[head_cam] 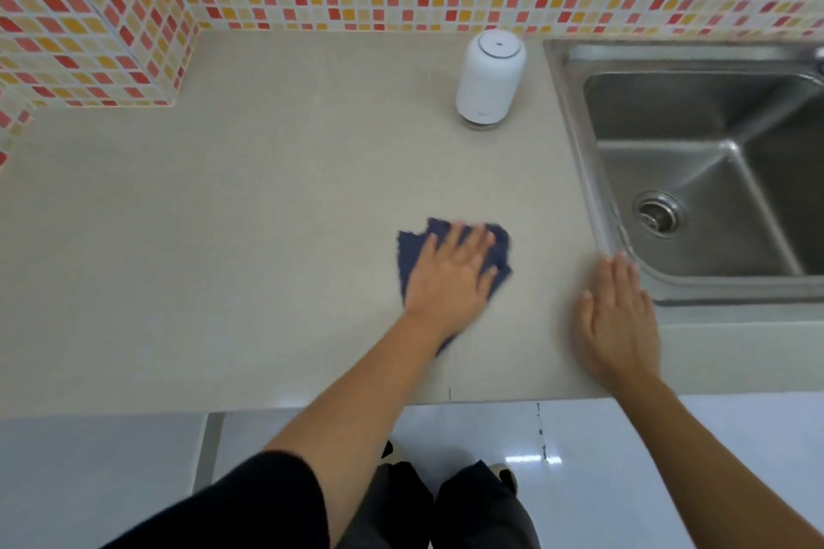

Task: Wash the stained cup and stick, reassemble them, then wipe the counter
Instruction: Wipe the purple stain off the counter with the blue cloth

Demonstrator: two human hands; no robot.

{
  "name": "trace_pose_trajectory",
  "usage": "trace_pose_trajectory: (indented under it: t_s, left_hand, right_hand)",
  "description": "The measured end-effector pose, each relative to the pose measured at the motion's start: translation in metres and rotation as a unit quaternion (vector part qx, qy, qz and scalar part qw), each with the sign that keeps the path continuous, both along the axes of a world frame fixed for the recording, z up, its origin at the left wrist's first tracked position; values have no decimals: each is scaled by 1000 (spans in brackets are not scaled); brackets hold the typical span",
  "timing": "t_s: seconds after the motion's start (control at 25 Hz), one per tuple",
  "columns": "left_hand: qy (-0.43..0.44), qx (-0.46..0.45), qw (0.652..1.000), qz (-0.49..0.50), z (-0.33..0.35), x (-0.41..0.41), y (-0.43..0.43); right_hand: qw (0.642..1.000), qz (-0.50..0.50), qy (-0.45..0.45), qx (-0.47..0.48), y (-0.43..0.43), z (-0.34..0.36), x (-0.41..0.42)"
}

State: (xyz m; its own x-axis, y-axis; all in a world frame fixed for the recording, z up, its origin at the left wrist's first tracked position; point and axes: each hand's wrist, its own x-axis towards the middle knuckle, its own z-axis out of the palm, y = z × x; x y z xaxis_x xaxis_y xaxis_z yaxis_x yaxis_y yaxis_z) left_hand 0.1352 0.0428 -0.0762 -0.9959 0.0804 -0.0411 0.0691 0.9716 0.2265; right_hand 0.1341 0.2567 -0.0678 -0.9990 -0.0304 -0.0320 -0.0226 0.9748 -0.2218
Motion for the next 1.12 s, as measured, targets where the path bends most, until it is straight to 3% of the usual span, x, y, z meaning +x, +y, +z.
trace_pose_trajectory:
  t_s: [0.12, 0.2, 0.36, 0.6, 0.76, 1.0, 1.12]
  left_hand:
    - [-34, 20, 994, -104, 6, 73, 11]
    - [-11, 15, 998, -54, 3, 83, -23]
    - [-2, 12, 995, 103, 5, 3, -46]
    - [-22, -2, 995, 93, 4, -95, 36]
    - [3, 7, 994, 113, 2, -131, 91]
    - [60, 244, 946, 205, 28, -149, 165]
    - [89, 296, 928, 206, 63, -165, 213]
  right_hand:
    - [999, -3, -35, 17, 39, 0, -19]
    - [998, 18, -55, 24, 45, -3, -22]
    - [999, 12, -48, 23, 40, -6, -21]
    - [997, 50, -60, -15, 53, 0, -27]
    - [994, 23, -41, -98, 101, 13, -76]
    - [986, 111, -35, -117, 190, 53, -190]
    - [959, 179, -82, -202, 202, 68, -229]
